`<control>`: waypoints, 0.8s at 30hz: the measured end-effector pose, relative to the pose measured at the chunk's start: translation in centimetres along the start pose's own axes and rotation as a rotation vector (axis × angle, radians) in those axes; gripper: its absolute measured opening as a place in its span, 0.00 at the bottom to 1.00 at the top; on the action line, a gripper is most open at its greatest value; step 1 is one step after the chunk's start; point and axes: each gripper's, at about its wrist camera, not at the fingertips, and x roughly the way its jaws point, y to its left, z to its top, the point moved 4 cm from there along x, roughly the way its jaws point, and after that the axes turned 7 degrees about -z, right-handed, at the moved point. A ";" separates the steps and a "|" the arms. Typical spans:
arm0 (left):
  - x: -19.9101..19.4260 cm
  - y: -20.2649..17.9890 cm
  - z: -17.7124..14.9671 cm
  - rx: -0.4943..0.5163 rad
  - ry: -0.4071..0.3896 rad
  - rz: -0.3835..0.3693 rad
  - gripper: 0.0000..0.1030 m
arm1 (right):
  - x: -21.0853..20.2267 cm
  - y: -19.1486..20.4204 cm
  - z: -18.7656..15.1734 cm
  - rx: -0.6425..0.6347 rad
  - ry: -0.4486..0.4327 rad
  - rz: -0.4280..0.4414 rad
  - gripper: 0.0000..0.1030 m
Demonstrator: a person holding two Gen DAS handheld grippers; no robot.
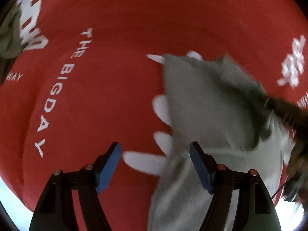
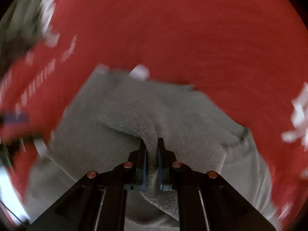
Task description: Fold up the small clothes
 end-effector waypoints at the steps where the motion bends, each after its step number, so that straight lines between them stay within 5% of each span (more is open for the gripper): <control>1: 0.1 -1.1 -0.6 0.040 0.004 0.012 0.72 | -0.9 -1.7 -0.1 0.086 -0.019 0.038 0.10; 5: 1.3 -3.5 -1.2 0.127 0.020 0.075 0.72 | -3.2 -11.8 -4.3 0.505 -0.047 0.108 0.10; 8: 2.3 -4.1 -1.4 0.132 0.016 0.133 0.72 | -1.3 -18.0 -10.4 0.822 0.073 0.161 0.23; 9: 2.5 -4.0 -1.4 0.126 0.014 0.153 0.72 | -1.1 -19.1 -12.1 0.870 0.119 0.130 0.37; 11: 2.6 -3.3 -1.4 0.083 0.008 0.167 0.72 | -2.0 -20.5 -14.7 0.902 0.161 0.093 0.38; 16: 2.5 -1.6 -1.2 0.008 -0.011 0.170 0.72 | -6.0 -14.8 -10.1 0.546 0.100 0.273 0.44; 19: 2.7 -1.0 -1.2 -0.015 -0.012 0.168 0.72 | -3.5 -7.6 -3.7 0.249 0.144 0.408 0.44; 24: 2.7 0.0 -1.3 -0.074 -0.035 0.137 0.72 | 2.0 2.3 4.6 -0.132 0.192 0.439 0.44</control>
